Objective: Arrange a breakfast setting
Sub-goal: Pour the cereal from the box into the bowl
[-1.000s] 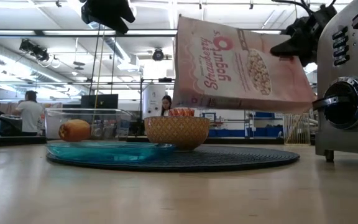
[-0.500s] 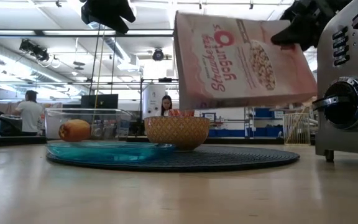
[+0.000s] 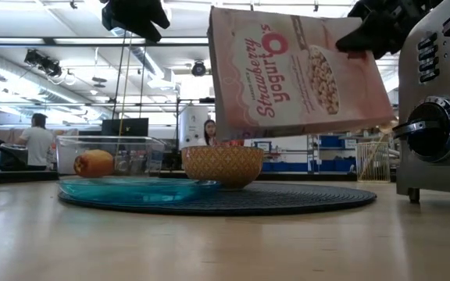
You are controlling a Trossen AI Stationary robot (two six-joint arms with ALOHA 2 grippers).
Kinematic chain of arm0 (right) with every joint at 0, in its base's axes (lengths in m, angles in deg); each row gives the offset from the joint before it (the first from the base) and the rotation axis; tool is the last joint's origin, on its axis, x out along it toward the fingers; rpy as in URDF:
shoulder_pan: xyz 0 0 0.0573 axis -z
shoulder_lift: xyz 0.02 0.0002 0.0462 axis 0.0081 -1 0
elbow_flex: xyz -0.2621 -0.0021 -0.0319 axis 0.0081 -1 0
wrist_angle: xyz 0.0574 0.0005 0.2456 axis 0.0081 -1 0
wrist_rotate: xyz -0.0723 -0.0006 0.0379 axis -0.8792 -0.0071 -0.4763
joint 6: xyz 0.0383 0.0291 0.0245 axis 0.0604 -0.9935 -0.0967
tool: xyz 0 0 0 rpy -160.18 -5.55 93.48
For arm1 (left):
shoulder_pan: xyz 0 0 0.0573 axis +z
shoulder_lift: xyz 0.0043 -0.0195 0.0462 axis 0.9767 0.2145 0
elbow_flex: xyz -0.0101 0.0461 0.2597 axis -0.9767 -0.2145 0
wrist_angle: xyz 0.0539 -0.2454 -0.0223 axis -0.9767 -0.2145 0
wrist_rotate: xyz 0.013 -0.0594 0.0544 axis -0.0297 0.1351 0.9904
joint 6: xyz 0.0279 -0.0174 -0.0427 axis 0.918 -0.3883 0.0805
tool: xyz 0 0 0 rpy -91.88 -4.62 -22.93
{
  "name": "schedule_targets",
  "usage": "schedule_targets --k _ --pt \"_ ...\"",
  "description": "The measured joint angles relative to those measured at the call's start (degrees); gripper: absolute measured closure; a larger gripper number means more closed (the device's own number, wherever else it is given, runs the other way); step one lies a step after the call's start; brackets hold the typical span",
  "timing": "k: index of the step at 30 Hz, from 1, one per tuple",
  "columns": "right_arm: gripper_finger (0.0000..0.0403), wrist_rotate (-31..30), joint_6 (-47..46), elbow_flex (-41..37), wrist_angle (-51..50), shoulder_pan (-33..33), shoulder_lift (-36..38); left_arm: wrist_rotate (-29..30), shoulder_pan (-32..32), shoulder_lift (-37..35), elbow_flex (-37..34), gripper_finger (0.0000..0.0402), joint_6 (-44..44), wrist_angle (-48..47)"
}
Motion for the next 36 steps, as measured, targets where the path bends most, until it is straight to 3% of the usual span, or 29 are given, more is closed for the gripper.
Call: schedule_targets --k 6,21,36 --pt "0.0209 -1.55 -0.85 0.94 0.18 -2.11 -0.19 -0.01 0.00 0.00 0.00 0.0169 0.02 -0.02" --pt "0.0209 -10.57 5.43 12.38 -11.75 -9.12 -7.45 0.01 -0.60 0.00 0.00 0.0169 -0.02 -0.06" --pt "0.0209 -11.17 5.43 13.92 -12.58 -10.37 -8.52 0.01 -0.96 0.00 0.00 0.0169 -1.09 -0.04"
